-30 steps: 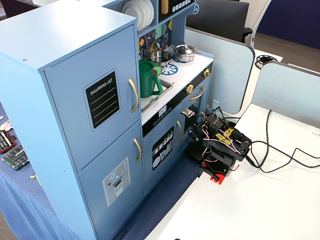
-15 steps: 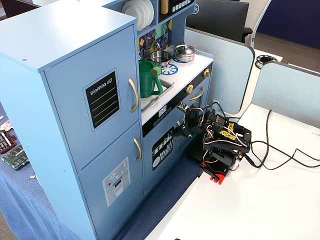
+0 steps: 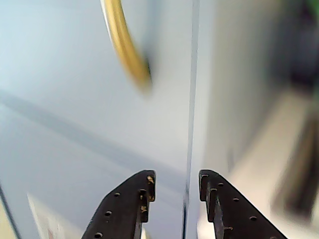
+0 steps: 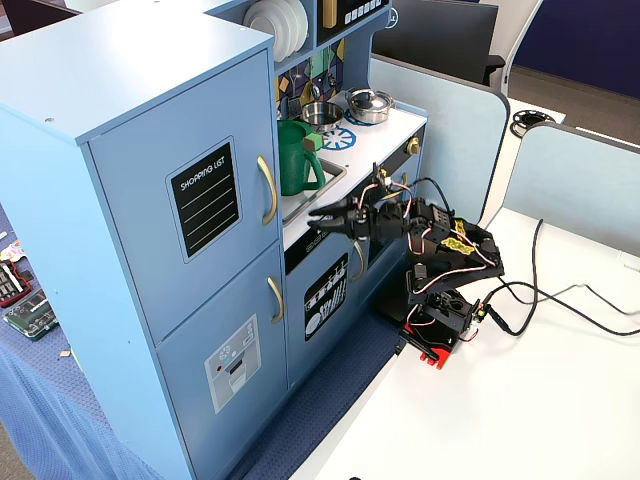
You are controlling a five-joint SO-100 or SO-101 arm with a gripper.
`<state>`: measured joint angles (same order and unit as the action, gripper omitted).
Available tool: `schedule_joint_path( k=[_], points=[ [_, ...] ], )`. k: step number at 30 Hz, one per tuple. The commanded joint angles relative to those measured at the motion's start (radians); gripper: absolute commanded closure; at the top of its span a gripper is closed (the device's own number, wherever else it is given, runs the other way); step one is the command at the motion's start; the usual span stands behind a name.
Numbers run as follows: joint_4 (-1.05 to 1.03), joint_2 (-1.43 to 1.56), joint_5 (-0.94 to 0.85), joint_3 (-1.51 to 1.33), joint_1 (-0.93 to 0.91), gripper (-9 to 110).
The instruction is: Open the left cabinet door
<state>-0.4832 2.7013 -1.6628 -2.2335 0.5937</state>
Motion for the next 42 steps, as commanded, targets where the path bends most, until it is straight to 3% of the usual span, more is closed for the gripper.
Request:
schedule_joint_path(
  k=[1, 12, 25, 33, 42],
  points=[
    [0.109, -0.121, -0.018, 0.169, 0.025, 96],
    [0.206, -0.324, 0.028, 0.342, 0.037, 86],
    [0.318, -0.483, -0.098, 0.469, 0.169, 88],
    [0.301, -0.426, -0.276, 0.416, 0.364, 90],
    [0.281, -0.221, -0.299, 0.238, 0.379, 92]
  ],
)
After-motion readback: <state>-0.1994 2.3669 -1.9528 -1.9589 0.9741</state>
